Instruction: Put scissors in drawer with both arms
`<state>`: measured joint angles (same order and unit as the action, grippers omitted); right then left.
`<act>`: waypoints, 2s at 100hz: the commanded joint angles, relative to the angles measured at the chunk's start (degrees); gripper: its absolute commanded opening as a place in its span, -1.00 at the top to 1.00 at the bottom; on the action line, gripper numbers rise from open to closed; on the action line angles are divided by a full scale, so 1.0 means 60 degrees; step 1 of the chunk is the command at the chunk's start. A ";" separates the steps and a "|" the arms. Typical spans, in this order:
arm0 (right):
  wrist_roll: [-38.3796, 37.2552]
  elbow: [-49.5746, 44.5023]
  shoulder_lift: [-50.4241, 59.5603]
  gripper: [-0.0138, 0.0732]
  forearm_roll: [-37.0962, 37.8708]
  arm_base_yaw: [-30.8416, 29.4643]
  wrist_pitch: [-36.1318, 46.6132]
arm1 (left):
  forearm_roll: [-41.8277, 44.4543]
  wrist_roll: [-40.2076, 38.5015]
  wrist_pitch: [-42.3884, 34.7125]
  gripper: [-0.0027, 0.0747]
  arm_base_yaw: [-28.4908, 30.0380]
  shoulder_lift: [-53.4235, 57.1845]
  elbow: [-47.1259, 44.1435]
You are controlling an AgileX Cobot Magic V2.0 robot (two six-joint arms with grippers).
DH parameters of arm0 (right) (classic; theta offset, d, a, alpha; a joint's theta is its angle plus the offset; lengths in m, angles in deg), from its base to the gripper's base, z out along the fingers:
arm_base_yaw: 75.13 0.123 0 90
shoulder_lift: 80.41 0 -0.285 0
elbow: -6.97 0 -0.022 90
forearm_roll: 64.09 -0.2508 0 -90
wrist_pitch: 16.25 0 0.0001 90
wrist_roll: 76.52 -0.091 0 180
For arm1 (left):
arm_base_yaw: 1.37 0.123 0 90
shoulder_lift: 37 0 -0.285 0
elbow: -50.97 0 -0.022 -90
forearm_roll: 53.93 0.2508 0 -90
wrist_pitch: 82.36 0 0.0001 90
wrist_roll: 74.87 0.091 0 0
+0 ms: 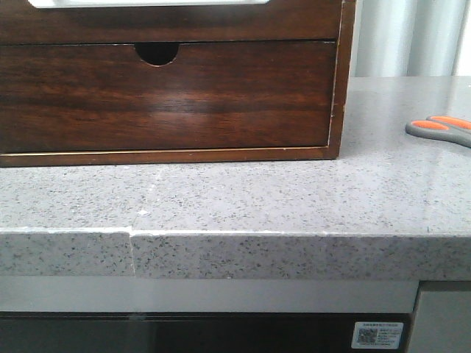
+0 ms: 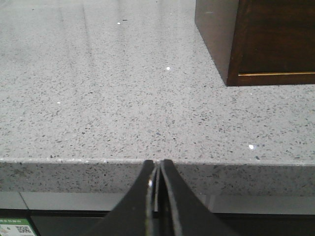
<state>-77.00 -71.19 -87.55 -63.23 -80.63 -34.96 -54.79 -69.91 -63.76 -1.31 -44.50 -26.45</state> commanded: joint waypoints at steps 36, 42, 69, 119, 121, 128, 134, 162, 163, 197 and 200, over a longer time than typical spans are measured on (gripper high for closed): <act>0.0081 -0.0096 0.0173 0.81 0.0018 -0.0052 0.0214 | -0.0047 -0.0017 -0.0384 0.98 -0.0049 0.0309 -0.0208; 0.0081 -0.0096 0.0173 0.81 0.0018 -0.0052 0.0214 | 0.0014 -0.0017 -0.0384 0.98 -0.0049 0.0309 -0.0208; 0.0081 -0.0096 0.0173 0.81 0.0018 -0.0052 0.0214 | 0.0019 -0.0017 -0.0451 0.98 -0.0049 0.0309 -0.0208; 0.0081 -0.0096 0.0173 0.81 -0.0381 -0.0052 0.1519 | 0.0019 -0.0017 -0.1633 0.98 -0.0049 0.0309 -0.0208; 0.0081 -0.0096 0.0173 0.81 -0.0381 -0.0052 0.1602 | 0.0019 -0.0017 -0.1651 0.98 -0.0049 0.0309 -0.0208; 0.0081 -0.0096 0.0173 0.81 -0.0381 -0.0052 0.1820 | 0.0019 -0.0017 -0.1748 0.98 -0.0049 0.0309 -0.0208; 0.0081 -0.0096 0.0173 0.81 -0.0381 -0.0052 0.1914 | 0.0019 -0.0017 -0.1965 0.98 -0.0049 0.0309 -0.0208; 0.0081 -0.0096 0.0173 0.81 -0.1119 -0.0052 0.2797 | 0.0019 -0.0017 -0.2768 0.98 -0.0049 0.0309 -0.0208; 0.0081 -0.0096 0.0173 0.81 -0.1119 -0.0052 0.2847 | 0.0019 -0.0017 -0.2789 0.98 -0.0049 0.0309 -0.0208; 0.0081 0.0293 0.0173 0.81 -0.1119 0.0205 0.2550 | 0.0019 -0.0036 -0.3664 0.98 -0.0049 0.0294 0.0051; 0.0081 0.0397 0.0173 0.81 -0.1119 0.0279 0.2345 | 0.0019 -0.0059 -0.3664 0.98 -0.0049 0.0294 0.0121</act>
<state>-77.00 -71.29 -87.55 -69.85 -79.88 -22.59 -54.67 -69.91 -80.74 -1.31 -44.50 -26.45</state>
